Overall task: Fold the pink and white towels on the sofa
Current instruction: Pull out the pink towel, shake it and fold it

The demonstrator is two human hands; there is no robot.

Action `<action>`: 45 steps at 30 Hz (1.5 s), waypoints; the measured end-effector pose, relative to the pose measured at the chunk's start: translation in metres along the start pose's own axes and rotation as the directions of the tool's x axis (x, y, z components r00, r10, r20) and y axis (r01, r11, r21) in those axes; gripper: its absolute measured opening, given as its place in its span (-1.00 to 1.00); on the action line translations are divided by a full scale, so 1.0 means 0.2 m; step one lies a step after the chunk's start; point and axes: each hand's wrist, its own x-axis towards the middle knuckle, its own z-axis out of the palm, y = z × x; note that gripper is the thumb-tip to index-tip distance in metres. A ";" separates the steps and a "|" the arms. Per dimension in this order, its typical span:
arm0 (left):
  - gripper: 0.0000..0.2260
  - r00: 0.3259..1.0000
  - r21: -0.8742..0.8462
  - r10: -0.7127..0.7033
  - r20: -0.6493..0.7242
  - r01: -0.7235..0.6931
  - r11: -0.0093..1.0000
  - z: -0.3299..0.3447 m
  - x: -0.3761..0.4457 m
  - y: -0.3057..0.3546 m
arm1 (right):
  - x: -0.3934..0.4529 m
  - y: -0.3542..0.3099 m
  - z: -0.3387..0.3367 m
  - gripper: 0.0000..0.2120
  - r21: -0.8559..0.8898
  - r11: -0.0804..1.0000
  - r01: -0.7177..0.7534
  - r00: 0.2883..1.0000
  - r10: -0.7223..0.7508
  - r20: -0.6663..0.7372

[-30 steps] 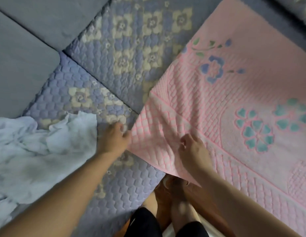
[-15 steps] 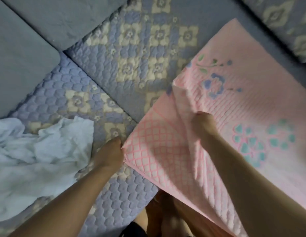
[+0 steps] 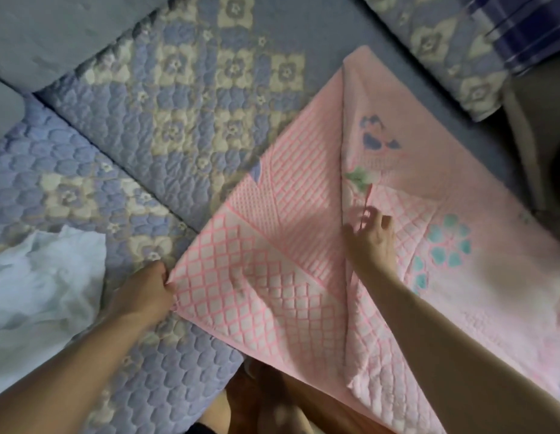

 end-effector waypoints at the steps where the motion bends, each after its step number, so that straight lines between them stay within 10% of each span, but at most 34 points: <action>1: -0.72 1.000 -0.004 -0.005 -0.007 0.005 1.000 0.00 0.00 0.00 | 0.04 -0.03 0.00 -0.44 -0.022 1.000 0.001 1.000 -0.001 0.002; 9: -0.84 0.999 0.027 0.002 -0.051 0.000 1.000 -0.01 -0.06 0.07 | 0.21 0.05 -0.11 -0.51 -0.016 0.946 -0.324 0.944 0.325 0.063; 12: -0.77 0.996 0.011 0.011 -0.091 -0.010 1.000 0.01 -0.12 0.08 | 0.13 0.06 -0.21 -0.95 0.173 0.931 -0.321 0.943 0.331 -0.031; 16: -0.69 0.996 0.050 0.070 -0.053 -0.067 0.996 0.03 -0.16 0.03 | -0.20 -0.14 -0.27 -0.89 0.481 0.876 -0.025 0.966 0.145 -0.214; 19: -0.69 0.993 -0.122 0.118 -0.012 -0.119 0.985 -0.01 -0.17 -0.02 | -0.70 -0.30 -0.09 -0.74 0.563 0.814 0.144 0.983 -0.184 0.013; 23: -0.71 0.992 -0.499 0.130 -0.004 -0.114 0.859 -0.02 -0.19 -0.11 | -1.08 -0.44 0.34 -0.64 0.417 0.845 0.335 0.822 -0.478 0.309; 27: -0.77 0.998 -0.514 0.063 0.014 -0.047 0.856 0.04 -0.21 -0.19 | -1.12 -0.49 0.58 -0.70 0.316 0.873 0.371 0.825 -0.466 0.321; 37: -0.86 0.962 -0.907 -0.077 0.262 0.272 0.321 0.09 -0.20 -0.18 | -1.13 -0.58 0.65 -0.80 0.234 0.841 0.488 0.796 -0.539 0.276; 45: -0.84 0.964 -0.917 0.037 0.262 0.237 0.321 0.06 -0.26 -0.17 | -1.13 -0.65 0.61 -0.87 0.370 0.815 0.446 0.869 -0.494 0.039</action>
